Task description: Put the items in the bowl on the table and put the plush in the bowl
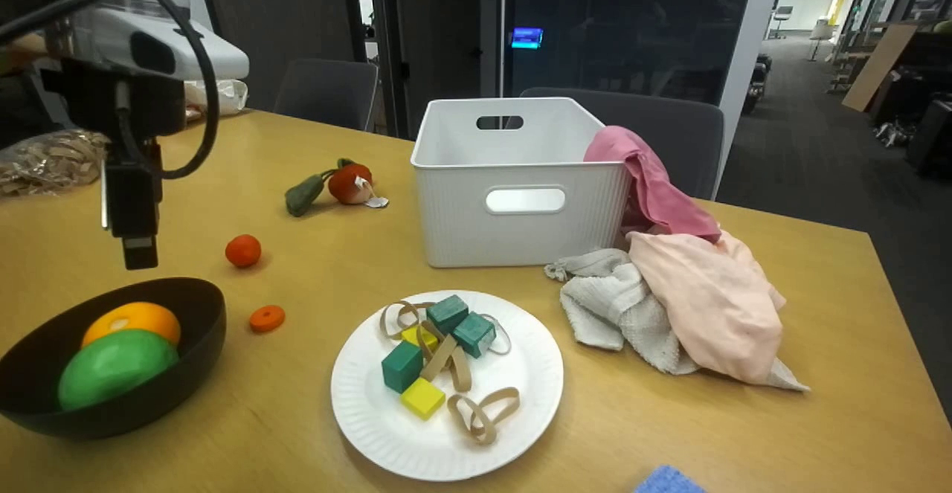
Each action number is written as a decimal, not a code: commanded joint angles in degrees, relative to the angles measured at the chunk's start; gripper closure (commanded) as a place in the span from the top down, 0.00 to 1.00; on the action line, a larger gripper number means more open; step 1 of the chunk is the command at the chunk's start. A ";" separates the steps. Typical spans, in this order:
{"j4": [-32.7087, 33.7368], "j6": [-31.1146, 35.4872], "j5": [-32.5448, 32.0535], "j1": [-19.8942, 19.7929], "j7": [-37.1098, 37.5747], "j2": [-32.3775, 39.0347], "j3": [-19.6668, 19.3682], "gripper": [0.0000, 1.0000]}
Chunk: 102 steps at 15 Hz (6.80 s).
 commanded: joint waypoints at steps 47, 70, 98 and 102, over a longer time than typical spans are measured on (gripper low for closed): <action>0.57 47.94 -20.06 0.75 15.27 20.71 5.98 0.97; 0.17 25.01 -2.98 0.11 1.32 11.26 -0.19 1.00; 1.08 42.02 -6.97 10.03 -0.80 6.22 3.49 0.63; 0.97 46.36 -3.93 17.19 -7.76 8.88 4.88 0.63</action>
